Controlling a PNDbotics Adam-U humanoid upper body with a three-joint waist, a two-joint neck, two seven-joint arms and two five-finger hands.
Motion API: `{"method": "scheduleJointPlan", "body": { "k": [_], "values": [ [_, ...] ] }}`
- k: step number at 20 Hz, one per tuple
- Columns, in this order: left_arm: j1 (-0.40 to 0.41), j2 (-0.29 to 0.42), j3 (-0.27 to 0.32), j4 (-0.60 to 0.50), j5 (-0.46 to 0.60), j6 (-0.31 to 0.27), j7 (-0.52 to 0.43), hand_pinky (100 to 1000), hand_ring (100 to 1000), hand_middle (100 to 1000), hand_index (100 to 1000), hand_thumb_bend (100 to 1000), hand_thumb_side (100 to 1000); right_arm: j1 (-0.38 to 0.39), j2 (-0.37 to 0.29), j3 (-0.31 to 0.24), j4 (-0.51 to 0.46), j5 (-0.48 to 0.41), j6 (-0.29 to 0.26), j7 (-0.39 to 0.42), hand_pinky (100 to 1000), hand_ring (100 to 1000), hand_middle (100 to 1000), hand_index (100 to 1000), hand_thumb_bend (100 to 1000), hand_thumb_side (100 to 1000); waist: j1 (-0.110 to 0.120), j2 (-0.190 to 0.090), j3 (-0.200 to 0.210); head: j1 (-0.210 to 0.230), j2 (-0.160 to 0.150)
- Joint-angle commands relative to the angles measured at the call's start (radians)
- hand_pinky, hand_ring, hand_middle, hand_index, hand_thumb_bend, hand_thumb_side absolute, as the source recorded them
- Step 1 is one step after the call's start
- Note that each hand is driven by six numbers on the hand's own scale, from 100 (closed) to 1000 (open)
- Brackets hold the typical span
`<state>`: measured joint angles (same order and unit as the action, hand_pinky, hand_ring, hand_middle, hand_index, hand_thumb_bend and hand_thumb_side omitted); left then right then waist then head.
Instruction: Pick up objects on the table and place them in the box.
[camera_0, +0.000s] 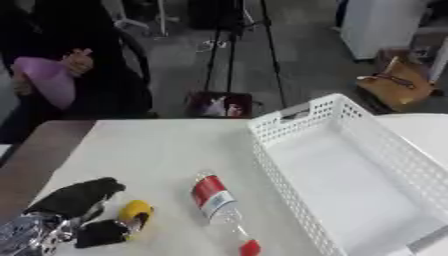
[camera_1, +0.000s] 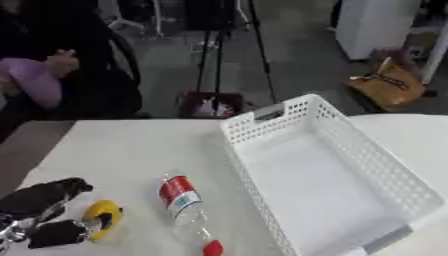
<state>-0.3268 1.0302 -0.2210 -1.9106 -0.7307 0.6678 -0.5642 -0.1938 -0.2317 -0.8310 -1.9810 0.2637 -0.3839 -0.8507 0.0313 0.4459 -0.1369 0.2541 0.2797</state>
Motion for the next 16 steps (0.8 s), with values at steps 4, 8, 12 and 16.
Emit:
{"method": "scheduleJointPlan", "body": {
  "k": [4, 8, 12, 16],
  "values": [
    [-0.026, 0.013, -0.011, 0.025, 0.05, 0.239, -0.221, 960, 1000, 989, 1000, 411, 1000, -0.002, -0.015, -0.005, -0.019, -0.004, -0.061, -0.056, 656, 474, 615, 664, 100, 567, -0.001, -0.014, -0.005, 0.004, -0.016],
    [-0.032, 0.005, -0.023, 0.034, 0.103, 0.239, -0.202, 961, 1000, 990, 1000, 423, 1000, -0.003, -0.014, -0.006, -0.019, -0.005, -0.06, -0.056, 655, 474, 614, 663, 100, 564, -0.001, -0.013, -0.007, 0.005, -0.018],
    [-0.039, 0.001, -0.034, 0.051, 0.134, 0.239, -0.174, 959, 1000, 989, 1000, 412, 1000, -0.004, -0.014, -0.005, -0.019, -0.006, -0.06, -0.056, 655, 473, 614, 663, 100, 564, 0.0, -0.012, -0.008, 0.006, -0.019],
    [-0.05, -0.005, -0.047, 0.077, 0.134, 0.239, -0.159, 957, 1000, 987, 1000, 415, 1000, -0.005, -0.014, -0.003, -0.019, -0.006, -0.06, -0.056, 655, 473, 614, 662, 100, 565, 0.0, -0.012, -0.011, 0.008, -0.022]
  ]
}}
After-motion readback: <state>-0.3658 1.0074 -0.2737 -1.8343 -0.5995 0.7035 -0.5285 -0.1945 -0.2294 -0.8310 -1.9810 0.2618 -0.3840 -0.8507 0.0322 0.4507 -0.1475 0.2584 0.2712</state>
